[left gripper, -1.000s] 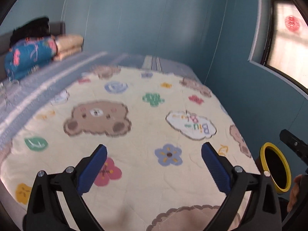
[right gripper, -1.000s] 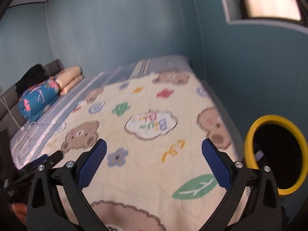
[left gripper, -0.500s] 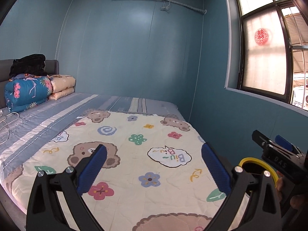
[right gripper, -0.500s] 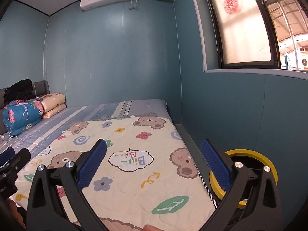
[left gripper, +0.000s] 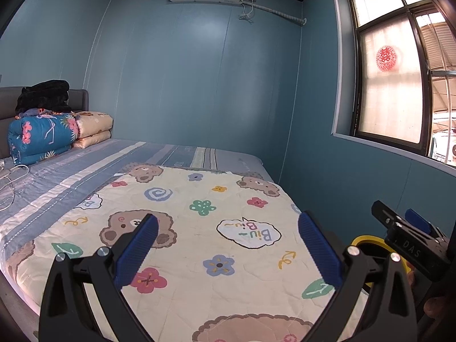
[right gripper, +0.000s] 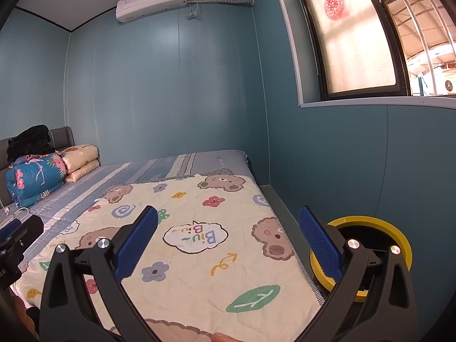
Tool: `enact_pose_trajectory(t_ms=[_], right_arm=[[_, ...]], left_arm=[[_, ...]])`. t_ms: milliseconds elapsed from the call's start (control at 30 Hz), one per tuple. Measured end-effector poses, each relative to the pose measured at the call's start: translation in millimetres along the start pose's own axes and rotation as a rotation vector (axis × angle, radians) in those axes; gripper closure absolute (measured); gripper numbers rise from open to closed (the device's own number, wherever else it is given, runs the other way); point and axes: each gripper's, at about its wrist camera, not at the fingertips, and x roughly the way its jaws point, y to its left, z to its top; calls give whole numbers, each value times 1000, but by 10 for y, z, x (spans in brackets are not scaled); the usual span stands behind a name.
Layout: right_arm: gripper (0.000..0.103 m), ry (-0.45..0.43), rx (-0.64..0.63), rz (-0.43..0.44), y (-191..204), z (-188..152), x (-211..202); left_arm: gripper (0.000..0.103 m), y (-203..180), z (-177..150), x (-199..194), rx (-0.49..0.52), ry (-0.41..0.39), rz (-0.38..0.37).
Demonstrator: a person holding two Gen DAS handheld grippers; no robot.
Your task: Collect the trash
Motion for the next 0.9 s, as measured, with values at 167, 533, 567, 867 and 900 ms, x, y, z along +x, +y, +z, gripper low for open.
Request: enact_pose_trajectory(t_ms=[167,533,567,867,900], right_arm=[[8,20,-3,0,20,1,31],[8,42,4,0,15,-50,68],[8,43,6,0,13,-54,68],[8,55,11,0,-1,-77,87],[8,56,12,1,-1,-78,88]], left_arm=[[8,13,-5,5,-9,6,-2],[8,-5,-14,21,-3,16,-7],[8,-4,-15,23,-3,16,-8],[8,-7,-22,24,-4,18,-14],[8,-7,-22,25,-4,19,-15]])
